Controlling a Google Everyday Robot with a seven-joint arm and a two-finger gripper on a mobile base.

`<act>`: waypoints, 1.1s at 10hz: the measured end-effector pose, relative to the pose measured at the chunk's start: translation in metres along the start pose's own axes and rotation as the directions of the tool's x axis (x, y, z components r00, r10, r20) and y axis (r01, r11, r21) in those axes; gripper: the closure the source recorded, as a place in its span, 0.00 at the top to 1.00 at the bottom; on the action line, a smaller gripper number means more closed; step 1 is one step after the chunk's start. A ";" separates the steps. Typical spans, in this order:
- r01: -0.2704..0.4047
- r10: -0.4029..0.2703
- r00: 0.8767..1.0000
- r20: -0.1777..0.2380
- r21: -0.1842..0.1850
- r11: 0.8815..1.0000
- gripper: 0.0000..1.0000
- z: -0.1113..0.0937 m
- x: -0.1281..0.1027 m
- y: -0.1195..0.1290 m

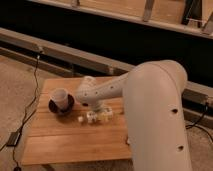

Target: Stand the bottle upright

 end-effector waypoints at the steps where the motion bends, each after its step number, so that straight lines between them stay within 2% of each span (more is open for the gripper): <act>1: -0.001 0.001 1.000 0.002 -0.001 1.000 0.65 0.001 -0.003 -0.002; 7: 0.039 -0.039 0.999 0.035 -0.013 0.999 0.65 0.003 -0.030 -0.006; 11: 0.067 -0.067 0.996 0.055 -0.005 0.998 0.65 0.002 -0.044 -0.004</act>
